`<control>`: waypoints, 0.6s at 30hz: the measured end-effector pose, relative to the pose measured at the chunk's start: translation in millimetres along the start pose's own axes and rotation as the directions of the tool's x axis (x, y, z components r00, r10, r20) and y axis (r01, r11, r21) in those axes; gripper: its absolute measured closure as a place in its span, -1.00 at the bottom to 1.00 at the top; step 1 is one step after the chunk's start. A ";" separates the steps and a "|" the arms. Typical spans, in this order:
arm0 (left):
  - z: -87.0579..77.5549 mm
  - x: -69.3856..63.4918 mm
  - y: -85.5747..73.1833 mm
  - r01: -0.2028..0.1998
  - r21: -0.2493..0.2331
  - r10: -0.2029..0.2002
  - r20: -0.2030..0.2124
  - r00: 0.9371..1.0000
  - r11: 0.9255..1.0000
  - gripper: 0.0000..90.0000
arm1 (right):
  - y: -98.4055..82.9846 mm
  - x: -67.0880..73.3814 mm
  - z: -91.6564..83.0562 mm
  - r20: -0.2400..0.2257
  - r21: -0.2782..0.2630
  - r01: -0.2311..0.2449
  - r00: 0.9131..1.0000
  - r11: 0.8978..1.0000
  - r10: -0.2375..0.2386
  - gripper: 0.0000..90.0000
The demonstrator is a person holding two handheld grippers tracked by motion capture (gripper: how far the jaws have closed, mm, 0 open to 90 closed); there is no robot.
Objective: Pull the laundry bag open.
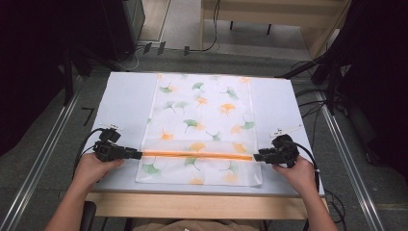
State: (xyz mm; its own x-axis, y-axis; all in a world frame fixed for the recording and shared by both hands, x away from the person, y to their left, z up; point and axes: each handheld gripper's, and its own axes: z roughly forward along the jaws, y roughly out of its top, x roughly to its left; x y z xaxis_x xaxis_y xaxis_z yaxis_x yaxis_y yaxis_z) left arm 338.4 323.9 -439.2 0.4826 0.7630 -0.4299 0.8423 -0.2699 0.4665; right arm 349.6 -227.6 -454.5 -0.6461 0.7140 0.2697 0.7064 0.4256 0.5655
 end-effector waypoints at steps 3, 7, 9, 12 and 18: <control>-3.3 0.1 0.4 0.004 -0.028 -0.005 -0.004 1.000 1.000 0.13 | 0.7 -0.6 -2.2 -0.003 -0.017 -0.006 1.000 1.000 0.006 0.35; -7.4 -0.7 0.7 0.004 -0.065 -0.004 -0.002 1.000 0.998 0.06 | 2.4 -0.6 -9.4 -0.004 -0.051 -0.013 1.000 0.999 0.013 0.29; -9.5 -1.0 0.8 -0.005 -0.078 0.004 -0.008 1.000 0.997 0.03 | 3.0 -0.9 -13.2 -0.006 -0.080 -0.016 1.000 0.997 0.016 0.23; -12.6 -2.7 1.1 -0.026 -0.095 0.023 -0.037 0.999 0.995 -0.04 | 3.1 -2.0 -16.0 -0.003 -0.097 -0.023 1.000 0.995 0.023 0.18; -21.2 -5.8 1.5 -0.066 -0.151 0.055 -0.075 0.996 0.986 -0.10 | 2.8 -3.7 -20.8 0.009 -0.137 -0.018 1.000 0.990 0.020 0.06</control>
State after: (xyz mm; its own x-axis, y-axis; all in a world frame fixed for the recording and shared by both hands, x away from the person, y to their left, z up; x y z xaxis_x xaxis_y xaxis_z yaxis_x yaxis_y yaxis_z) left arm 331.8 331.5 -419.6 0.5091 0.7887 -0.3446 0.7626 -0.2277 0.6055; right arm 348.1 -240.6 -437.7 -0.6293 0.7273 0.2739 0.6721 0.3323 0.6618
